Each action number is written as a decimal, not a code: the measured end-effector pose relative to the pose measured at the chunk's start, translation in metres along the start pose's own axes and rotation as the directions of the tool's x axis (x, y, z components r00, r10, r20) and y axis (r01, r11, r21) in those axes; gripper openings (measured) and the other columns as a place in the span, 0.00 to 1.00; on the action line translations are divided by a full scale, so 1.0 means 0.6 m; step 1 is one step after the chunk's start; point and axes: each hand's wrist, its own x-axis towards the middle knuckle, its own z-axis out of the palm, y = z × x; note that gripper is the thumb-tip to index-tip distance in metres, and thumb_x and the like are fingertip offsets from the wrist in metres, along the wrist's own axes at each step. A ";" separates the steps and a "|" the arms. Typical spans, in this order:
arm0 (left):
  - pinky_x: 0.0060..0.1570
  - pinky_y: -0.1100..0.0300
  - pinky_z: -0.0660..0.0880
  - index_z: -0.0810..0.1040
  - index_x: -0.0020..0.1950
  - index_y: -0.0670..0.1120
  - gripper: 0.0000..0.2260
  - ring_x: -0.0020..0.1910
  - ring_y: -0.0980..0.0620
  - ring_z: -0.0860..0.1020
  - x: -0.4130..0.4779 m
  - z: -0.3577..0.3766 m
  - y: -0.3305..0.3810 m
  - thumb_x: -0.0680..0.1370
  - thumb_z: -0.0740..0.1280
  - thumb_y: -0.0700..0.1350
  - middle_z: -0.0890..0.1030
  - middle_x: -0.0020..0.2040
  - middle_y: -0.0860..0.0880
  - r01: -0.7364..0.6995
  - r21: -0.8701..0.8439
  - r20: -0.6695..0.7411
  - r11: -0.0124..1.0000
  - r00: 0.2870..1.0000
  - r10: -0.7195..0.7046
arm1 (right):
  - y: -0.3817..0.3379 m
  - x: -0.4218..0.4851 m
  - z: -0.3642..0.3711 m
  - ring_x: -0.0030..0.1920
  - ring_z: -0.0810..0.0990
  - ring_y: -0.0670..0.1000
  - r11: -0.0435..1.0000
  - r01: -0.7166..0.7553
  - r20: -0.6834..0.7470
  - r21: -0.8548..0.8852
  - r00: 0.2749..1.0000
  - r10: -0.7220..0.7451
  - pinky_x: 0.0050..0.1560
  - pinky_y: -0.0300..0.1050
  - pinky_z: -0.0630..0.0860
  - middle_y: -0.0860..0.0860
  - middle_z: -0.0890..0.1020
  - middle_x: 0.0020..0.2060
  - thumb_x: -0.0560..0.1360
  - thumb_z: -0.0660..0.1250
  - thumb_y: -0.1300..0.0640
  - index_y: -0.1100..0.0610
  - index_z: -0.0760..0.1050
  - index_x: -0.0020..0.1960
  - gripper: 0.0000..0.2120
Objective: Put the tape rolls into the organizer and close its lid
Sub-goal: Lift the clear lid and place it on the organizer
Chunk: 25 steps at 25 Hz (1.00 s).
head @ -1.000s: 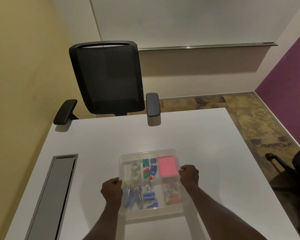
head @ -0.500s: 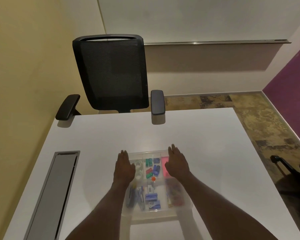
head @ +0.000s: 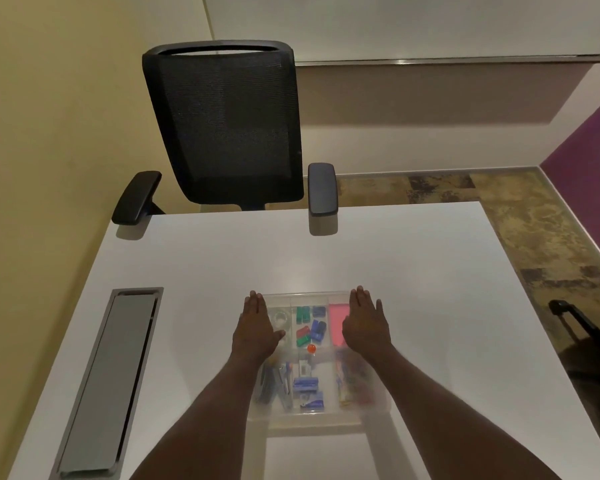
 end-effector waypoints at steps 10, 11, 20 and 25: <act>0.82 0.48 0.49 0.39 0.83 0.42 0.46 0.83 0.47 0.41 -0.021 0.028 -0.012 0.80 0.66 0.60 0.40 0.84 0.45 -0.002 0.013 -0.031 1.000 1.000 0.003 | 0.038 -0.034 0.043 0.82 0.51 0.57 0.983 0.153 -0.105 0.105 0.984 -0.142 0.80 0.58 0.59 0.58 0.53 0.82 0.86 0.46 0.54 0.62 0.51 0.82 0.26; 0.82 0.47 0.49 0.39 0.83 0.42 0.45 0.83 0.47 0.41 -0.023 0.027 -0.012 0.80 0.66 0.59 0.40 0.84 0.44 -0.006 0.026 -0.027 1.000 1.000 0.007 | 0.044 -0.054 0.056 0.81 0.57 0.59 0.981 0.170 -0.144 0.096 0.977 -0.155 0.77 0.59 0.63 0.59 0.58 0.80 0.86 0.42 0.52 0.64 0.56 0.80 0.26; 0.81 0.46 0.47 0.41 0.83 0.40 0.45 0.83 0.44 0.44 -0.020 0.027 -0.012 0.80 0.66 0.59 0.43 0.84 0.42 -0.026 0.041 -0.049 0.999 0.998 0.028 | 0.057 -0.144 0.135 0.81 0.55 0.61 0.971 0.231 -0.281 0.065 0.937 -0.205 0.77 0.64 0.61 0.61 0.60 0.80 0.88 0.45 0.49 0.65 0.57 0.80 0.27; 0.81 0.46 0.45 0.40 0.83 0.43 0.44 0.83 0.47 0.42 -0.015 0.040 -0.022 0.81 0.64 0.61 0.41 0.84 0.45 -0.034 0.048 -0.069 0.998 0.997 0.038 | 0.052 -0.148 0.145 0.81 0.58 0.60 0.970 0.240 -0.433 0.049 0.880 -0.196 0.75 0.63 0.64 0.61 0.62 0.79 0.87 0.57 0.54 0.66 0.59 0.79 0.25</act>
